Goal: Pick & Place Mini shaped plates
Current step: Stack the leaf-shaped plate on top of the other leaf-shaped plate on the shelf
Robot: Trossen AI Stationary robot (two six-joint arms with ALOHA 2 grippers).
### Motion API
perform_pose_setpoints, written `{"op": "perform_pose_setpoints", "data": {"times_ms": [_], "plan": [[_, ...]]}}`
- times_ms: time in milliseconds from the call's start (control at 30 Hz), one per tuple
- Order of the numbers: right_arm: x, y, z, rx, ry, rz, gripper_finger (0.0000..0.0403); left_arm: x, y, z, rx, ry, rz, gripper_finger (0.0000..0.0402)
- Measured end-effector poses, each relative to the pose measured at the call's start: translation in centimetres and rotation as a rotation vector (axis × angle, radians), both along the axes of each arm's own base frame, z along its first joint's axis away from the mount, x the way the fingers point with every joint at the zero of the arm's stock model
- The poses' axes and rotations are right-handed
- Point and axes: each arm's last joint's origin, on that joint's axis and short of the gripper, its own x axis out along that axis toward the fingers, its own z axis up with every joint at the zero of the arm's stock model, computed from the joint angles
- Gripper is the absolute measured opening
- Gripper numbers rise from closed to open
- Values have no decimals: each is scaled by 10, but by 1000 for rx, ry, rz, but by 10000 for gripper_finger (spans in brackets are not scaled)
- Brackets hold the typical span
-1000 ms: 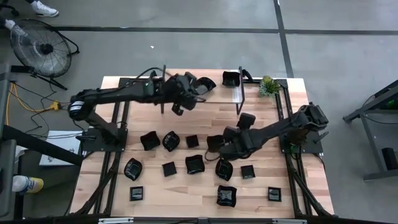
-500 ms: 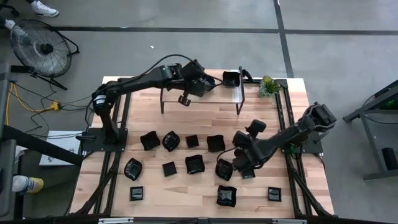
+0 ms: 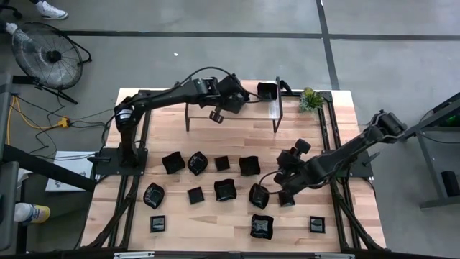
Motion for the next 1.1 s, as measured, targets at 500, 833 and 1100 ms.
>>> {"op": "perform_pose_setpoints", "data": {"times_ms": [500, 833, 1100], "plan": [[-1, 0, 1, 24, -30, 49, 177, 2, -3, -1, -9, 1, -34, 17], [-1, 0, 0, 30, -27, 51, 177, 2, -3, -1, -10, 0, -31, 54], [-1, 1, 0, 53, -21, 57, 177, 2, -2, -1, 8, 0, 4, 58]]}}
